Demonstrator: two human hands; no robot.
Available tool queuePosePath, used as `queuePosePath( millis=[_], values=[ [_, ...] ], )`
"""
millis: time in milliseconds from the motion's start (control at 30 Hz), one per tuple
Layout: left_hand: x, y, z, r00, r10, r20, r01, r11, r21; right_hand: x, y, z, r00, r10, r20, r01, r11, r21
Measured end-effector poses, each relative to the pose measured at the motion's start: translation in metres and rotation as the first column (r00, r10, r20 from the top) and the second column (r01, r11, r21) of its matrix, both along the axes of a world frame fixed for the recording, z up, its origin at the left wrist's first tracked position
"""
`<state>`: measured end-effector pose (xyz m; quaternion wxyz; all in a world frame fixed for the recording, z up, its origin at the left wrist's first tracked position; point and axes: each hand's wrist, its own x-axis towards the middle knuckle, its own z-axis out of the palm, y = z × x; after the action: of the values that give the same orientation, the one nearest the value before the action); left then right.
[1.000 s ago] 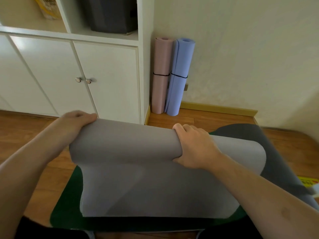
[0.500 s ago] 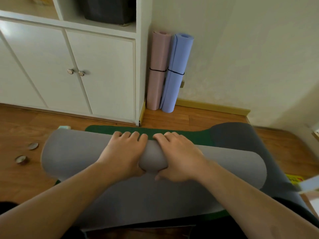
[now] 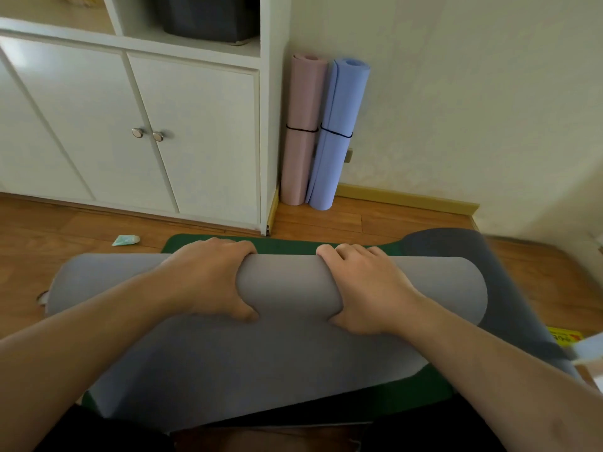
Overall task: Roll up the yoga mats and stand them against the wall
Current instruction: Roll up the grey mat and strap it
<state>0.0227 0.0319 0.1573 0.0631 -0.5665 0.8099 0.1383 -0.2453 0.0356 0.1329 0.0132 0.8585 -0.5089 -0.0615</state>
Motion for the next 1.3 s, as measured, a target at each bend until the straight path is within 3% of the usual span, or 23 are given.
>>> queuePosePath(
  millis=[200, 300, 467, 600, 667, 800, 967, 1133, 1200, 1300],
  values=[
    [-0.020, 0.010, -0.027, 0.949, -0.079, 0.305, 0.173, 0.940, -0.293, 0.002, -0.016, 0.008, 0.991, -0.113, 0.067, 0.102, 0.984, 0.142],
    [-0.025, 0.002, -0.038, 0.972, -0.071, 0.223, 0.140, 0.939, -0.314, 0.001, -0.018, 0.008, 0.991, -0.130, 0.041, 0.117, 0.965, 0.236],
    [-0.023, -0.006, -0.033, 0.998, -0.055, 0.041, 0.064, 0.965, -0.253, 0.009, -0.017, 0.001, 0.998, -0.033, -0.054, 0.039, 0.993, 0.114],
    [-0.014, -0.007, -0.026, 0.998, -0.048, -0.028, 0.044, 0.992, -0.115, 0.016, -0.012, -0.006, 1.000, 0.002, 0.009, -0.003, 0.996, 0.093],
    [-0.013, -0.004, -0.029, 0.997, -0.073, 0.004, 0.073, 0.984, -0.160, 0.016, -0.013, -0.002, 0.999, -0.007, 0.037, 0.004, 0.996, 0.084],
    [-0.024, 0.007, -0.034, 0.970, -0.071, 0.231, 0.135, 0.953, -0.273, 0.013, -0.015, 0.006, 0.992, -0.086, 0.089, 0.072, 0.986, 0.152],
    [-0.032, 0.005, -0.039, 0.991, -0.066, 0.115, 0.103, 0.929, -0.356, 0.012, -0.010, 0.004, 0.994, -0.076, 0.083, 0.062, 0.984, 0.166],
    [-0.022, 0.001, -0.026, 0.999, -0.048, -0.014, 0.043, 0.968, -0.249, 0.020, -0.002, -0.006, 1.000, 0.009, 0.000, -0.009, 0.999, 0.053],
    [-0.018, 0.001, -0.024, 0.999, -0.048, -0.022, 0.044, 0.983, -0.176, 0.025, -0.002, -0.008, 0.999, 0.017, 0.032, -0.018, 0.999, 0.033],
    [-0.020, 0.007, -0.026, 0.994, -0.070, 0.082, 0.086, 0.972, -0.219, 0.026, -0.005, -0.003, 0.995, 0.006, 0.098, -0.009, 1.000, 0.028]
  ],
)
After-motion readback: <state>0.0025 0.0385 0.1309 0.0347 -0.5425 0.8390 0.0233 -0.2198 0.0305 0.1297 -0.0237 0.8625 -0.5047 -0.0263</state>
